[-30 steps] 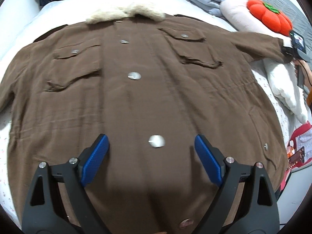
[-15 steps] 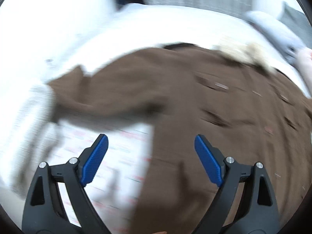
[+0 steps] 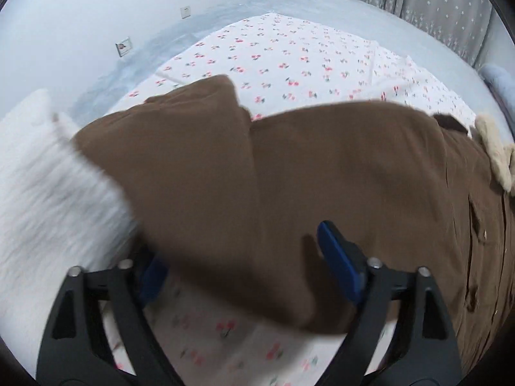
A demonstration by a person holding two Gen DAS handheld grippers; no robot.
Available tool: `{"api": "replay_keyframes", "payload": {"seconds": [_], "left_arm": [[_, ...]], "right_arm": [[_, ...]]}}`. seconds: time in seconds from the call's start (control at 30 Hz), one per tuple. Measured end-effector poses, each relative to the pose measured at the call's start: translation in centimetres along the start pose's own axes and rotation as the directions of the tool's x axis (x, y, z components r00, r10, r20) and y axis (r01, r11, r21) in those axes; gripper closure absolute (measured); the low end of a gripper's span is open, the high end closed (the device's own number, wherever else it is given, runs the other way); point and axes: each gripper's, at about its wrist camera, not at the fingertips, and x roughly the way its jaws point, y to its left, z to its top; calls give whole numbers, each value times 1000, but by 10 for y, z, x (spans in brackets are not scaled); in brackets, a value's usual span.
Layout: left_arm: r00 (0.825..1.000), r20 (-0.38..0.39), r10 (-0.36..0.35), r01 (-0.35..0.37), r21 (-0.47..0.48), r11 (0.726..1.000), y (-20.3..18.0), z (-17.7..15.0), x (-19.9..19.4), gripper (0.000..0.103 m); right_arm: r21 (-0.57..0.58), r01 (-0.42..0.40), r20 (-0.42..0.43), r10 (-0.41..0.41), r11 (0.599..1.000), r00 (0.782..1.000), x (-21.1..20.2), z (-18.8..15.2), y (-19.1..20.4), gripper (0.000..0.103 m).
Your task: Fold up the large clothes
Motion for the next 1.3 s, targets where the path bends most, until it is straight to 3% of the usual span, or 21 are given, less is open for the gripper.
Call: {"api": "replay_keyframes", "payload": {"seconds": [0.1,0.17,0.23,0.27,0.33,0.37,0.5,0.53,0.57,0.63,0.7,0.73,0.83,0.93,1.0,1.07,1.17,1.2,1.3], "left_arm": [[995,95,-42,44,-22,999,-1,18,-2,25],[985,158,-67,74,-41,996,-2,28,-9,38],[971,236,-42,56,-56,997,-1,42,-21,97],[961,273,-40,58,-57,997,-1,48,-30,96],[903,424,-63,93,-52,994,2,55,-63,96],[850,521,-80,112,-29,993,4,52,-87,96],[730,681,-55,81,-6,997,12,33,-133,90],[717,697,-16,52,-31,998,17,26,-136,86],[716,697,43,10,-73,997,22,20,-134,83],[747,636,195,-99,-183,978,37,8,-117,76],[781,501,372,-250,-294,922,56,-3,-92,76],[788,456,414,-285,-325,902,64,-7,-84,75],[813,360,458,-303,-408,861,94,-19,-74,66],[811,367,456,-277,-445,851,106,-24,-88,49],[812,403,423,-253,-409,877,96,-26,-100,39],[829,433,353,-226,-318,921,77,-33,-114,27],[887,420,192,-147,-138,979,46,-48,-122,20],[913,389,120,-99,-76,992,35,-52,-121,19],[959,280,-30,17,50,999,10,-64,-112,19]], "right_arm": [[-38,-27,-42,25,999,999,8,-16,25,22],[-64,-39,-63,35,997,997,12,-24,39,22],[-87,-41,-76,34,995,997,13,-33,49,22],[-98,-37,-80,29,994,996,14,-36,53,22],[-116,-26,-80,17,993,997,15,-40,59,22],[-125,-22,-77,12,992,997,14,-42,61,22],[-131,-29,-83,18,991,996,16,-46,64,22],[-128,-33,-85,22,991,996,17,-47,64,22],[-125,-39,-87,28,991,996,18,-48,64,22],[-127,-48,-92,36,991,995,21,-50,64,22],[-131,-53,-99,40,990,994,24,-51,65,22],[-134,-53,-102,40,990,994,25,-52,67,22],[-149,-42,-106,27,988,994,26,-53,68,22],[-152,-29,-96,15,988,995,25,-51,68,22],[-141,-22,-91,10,990,996,26,-51,68,22],[-119,-18,-86,8,993,996,26,-51,64,22],[-81,-19,-86,12,997,996,22,-55,56,22],[-69,-17,-88,11,997,996,19,-58,51,22],[-44,-23,-92,18,999,996,10,-63,35,22]]}}
